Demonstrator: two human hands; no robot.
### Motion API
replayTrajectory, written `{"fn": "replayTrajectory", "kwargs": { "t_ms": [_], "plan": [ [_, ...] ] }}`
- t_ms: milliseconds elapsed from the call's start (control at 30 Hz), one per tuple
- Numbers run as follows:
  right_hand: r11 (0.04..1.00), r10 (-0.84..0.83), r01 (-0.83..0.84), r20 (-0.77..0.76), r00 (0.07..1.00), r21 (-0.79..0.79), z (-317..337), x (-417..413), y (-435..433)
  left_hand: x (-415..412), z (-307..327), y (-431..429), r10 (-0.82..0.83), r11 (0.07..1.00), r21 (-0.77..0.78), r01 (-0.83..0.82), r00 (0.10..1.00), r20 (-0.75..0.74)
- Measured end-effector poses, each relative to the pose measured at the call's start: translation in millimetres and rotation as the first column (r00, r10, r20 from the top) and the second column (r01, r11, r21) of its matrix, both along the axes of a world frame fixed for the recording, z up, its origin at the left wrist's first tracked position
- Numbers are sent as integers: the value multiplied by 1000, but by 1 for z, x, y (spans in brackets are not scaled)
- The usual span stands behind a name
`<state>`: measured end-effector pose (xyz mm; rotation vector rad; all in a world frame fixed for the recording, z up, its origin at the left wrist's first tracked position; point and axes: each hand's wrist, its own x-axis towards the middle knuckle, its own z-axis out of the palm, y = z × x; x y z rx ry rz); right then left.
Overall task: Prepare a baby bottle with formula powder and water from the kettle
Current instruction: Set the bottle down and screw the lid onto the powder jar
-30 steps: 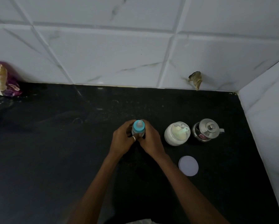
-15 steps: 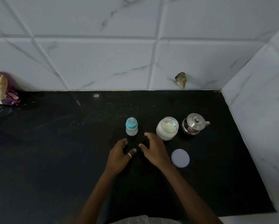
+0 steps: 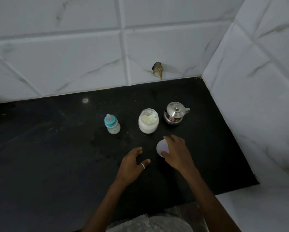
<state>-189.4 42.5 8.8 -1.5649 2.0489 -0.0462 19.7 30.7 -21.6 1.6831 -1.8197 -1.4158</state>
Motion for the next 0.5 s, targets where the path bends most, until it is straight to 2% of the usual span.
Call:
{"fn": "replayTrajectory", "kwargs": {
  "t_ms": [233, 500],
  "plan": [
    [974, 162, -158, -12, 987, 161, -12, -4, -12, -15, 2, 10, 11, 1000, -10, -11, 1000, 8],
    [972, 201, -195, -29, 979, 132, -20, -4, -12, -19, -3, 2, 98, 995, -6, -98, 995, -3]
  ]
}}
